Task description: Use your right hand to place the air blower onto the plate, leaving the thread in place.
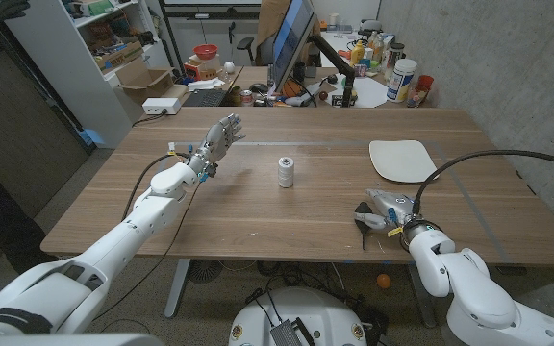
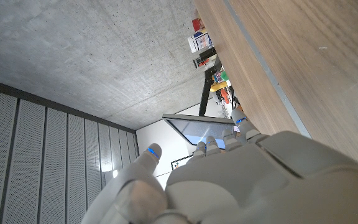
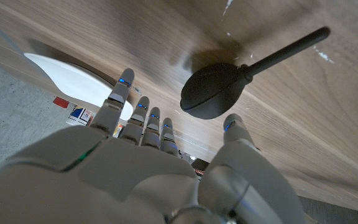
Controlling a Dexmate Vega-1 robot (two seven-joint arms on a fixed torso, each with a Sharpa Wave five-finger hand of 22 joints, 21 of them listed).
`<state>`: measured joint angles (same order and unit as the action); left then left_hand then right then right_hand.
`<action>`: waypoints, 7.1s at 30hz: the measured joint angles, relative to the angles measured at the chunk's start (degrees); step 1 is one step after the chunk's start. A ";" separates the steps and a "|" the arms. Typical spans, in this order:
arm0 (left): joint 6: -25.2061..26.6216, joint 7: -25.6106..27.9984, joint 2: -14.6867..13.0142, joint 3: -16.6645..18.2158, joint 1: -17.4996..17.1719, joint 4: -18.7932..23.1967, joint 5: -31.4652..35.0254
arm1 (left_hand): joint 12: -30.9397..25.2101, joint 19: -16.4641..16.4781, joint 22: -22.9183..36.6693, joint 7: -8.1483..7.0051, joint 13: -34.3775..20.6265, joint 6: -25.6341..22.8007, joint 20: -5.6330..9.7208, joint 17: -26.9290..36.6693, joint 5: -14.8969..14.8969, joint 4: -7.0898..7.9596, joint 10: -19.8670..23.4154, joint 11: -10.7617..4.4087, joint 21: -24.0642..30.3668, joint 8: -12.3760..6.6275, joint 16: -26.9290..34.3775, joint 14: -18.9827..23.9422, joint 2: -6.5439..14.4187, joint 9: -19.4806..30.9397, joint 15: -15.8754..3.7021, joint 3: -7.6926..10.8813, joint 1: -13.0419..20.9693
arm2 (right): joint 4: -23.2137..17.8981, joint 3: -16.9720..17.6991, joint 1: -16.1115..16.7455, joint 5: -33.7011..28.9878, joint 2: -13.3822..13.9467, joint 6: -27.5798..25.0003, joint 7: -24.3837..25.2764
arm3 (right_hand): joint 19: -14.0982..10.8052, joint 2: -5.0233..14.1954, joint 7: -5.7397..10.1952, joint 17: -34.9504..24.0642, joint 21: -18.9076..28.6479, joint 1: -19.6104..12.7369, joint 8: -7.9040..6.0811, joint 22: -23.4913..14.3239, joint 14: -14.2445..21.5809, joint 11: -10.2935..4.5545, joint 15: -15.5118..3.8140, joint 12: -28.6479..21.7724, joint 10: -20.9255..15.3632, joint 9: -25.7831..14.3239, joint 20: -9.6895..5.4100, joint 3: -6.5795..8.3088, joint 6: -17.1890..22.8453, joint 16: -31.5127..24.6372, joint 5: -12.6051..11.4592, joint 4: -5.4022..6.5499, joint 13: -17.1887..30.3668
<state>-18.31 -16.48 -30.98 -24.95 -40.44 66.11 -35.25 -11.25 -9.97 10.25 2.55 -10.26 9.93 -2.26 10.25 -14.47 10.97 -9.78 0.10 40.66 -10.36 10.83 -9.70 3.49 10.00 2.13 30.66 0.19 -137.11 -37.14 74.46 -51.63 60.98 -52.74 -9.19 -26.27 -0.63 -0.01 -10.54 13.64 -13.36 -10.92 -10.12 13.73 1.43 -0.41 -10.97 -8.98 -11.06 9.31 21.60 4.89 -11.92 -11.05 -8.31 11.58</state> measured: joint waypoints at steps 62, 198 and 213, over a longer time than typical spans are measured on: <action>-1.63 -2.67 2.19 -0.53 3.86 -7.12 0.24 | 0.00 0.00 0.00 0.00 0.00 0.00 0.00 0.00 -0.45 0.00 0.00 0.00 -0.40 0.00 0.00 0.00 0.00 0.00 0.00 0.00 0.00 | 4.10 2.48 0.43 -5.48 -7.54 1.56 -1.19 | -41.36 9.01 -0.54 -58.41 37.17 -37.97 -15.49 -19.87 52.94 -5.26 -12.01 -41.54 -39.51 -17.70 -21.69 -15.81 39.57 -42.31 -15.11 5.57 29.00; -3.60 -5.87 -3.64 1.66 -5.33 7.46 -2.77 | 0.00 0.23 0.00 -0.01 0.00 -0.01 -0.23 0.00 -0.45 0.00 0.00 0.00 -1.46 0.00 0.00 -0.22 0.00 0.00 0.22 0.00 0.00 | 18.63 2.74 -23.52 -9.87 -10.06 24.55 0.54 | -36.19 9.59 2.18 -58.78 43.38 -44.37 -16.43 -14.95 54.14 -6.13 -11.99 -41.60 -38.93 -19.09 -20.46 -15.32 41.30 -33.55 -9.48 8.59 33.16; -4.39 -6.45 -4.39 1.86 -6.78 9.57 -3.49 | 0.00 0.23 0.00 -0.01 0.00 -0.01 -0.23 0.00 -0.44 0.00 0.00 0.00 -1.46 0.00 0.00 -0.22 0.00 0.00 0.22 0.00 0.00 | 24.80 0.43 -27.85 -13.09 -11.27 26.29 2.77 | -35.38 9.22 2.41 -58.68 44.04 -44.73 -16.45 -14.31 54.14 -6.35 -11.98 -41.25 -39.14 -18.83 -20.05 -15.33 41.09 -32.78 -9.47 8.89 33.15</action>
<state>-22.69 -22.93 -35.38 -23.10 -47.22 75.68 -38.74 -11.25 -9.75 10.25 2.54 -10.26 9.93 -2.48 10.25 -14.91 10.97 -9.78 0.10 39.20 -10.36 10.83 -9.91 3.49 10.00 2.34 30.66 0.19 -112.32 -36.71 46.60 -64.72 49.71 -26.45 -6.42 -61.65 8.60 2.40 -69.22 57.68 -58.10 -27.37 -24.43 67.87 -4.92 -12.40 -52.23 -48.13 -29.89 -10.74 6.27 45.98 -44.70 -20.51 0.58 44.73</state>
